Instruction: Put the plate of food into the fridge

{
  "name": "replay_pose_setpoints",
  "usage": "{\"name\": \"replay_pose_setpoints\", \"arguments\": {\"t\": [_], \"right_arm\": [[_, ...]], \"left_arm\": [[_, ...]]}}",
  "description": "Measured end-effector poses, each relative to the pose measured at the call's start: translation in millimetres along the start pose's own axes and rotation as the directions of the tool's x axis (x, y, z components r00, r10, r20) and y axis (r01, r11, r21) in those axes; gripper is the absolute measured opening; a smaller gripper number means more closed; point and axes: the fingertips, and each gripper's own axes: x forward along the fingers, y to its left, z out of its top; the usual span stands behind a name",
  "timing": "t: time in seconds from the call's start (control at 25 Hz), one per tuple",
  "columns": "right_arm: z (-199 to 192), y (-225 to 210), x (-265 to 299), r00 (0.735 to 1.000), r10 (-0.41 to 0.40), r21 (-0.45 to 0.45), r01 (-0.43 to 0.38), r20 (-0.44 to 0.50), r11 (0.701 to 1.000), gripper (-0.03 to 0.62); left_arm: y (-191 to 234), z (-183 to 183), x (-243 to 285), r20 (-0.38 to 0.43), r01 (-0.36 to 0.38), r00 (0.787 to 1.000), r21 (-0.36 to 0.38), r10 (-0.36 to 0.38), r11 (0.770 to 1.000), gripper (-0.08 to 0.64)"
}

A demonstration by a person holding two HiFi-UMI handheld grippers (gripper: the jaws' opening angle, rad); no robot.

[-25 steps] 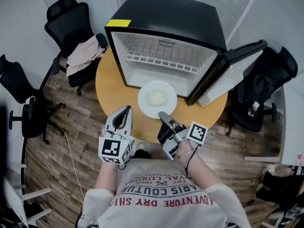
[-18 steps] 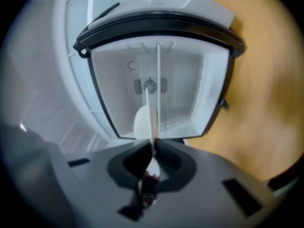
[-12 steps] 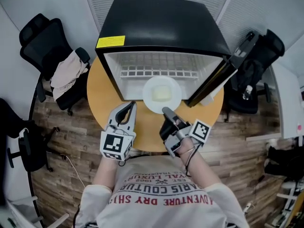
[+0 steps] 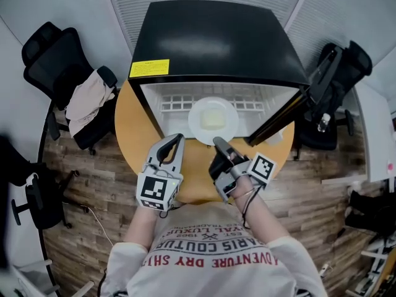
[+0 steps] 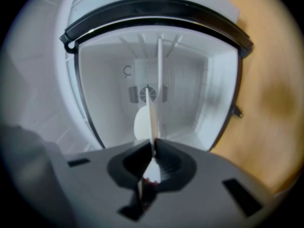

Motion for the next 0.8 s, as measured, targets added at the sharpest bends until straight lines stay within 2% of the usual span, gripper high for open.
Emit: {"name": "replay_pose_setpoints", "arguments": {"t": [0.32, 0.8], "right_arm": [[19.6, 2.5, 29.4, 1.000, -0.024, 0.001, 0.024, -0.003, 1.000, 0.038], [39.7, -4.9, 58.0, 0.999, -0.039, 0.053, 0.039, 0.005, 0.998, 0.040]], "left_arm": [[14.7, -3.4, 14.6, -0.019, -0.032, 0.999, -0.019, 0.031, 0.999, 0.026], [28.1, -10.6, 31.0, -0.044, -0.065, 0.997, -0.029, 0.064, 0.997, 0.026]]}}
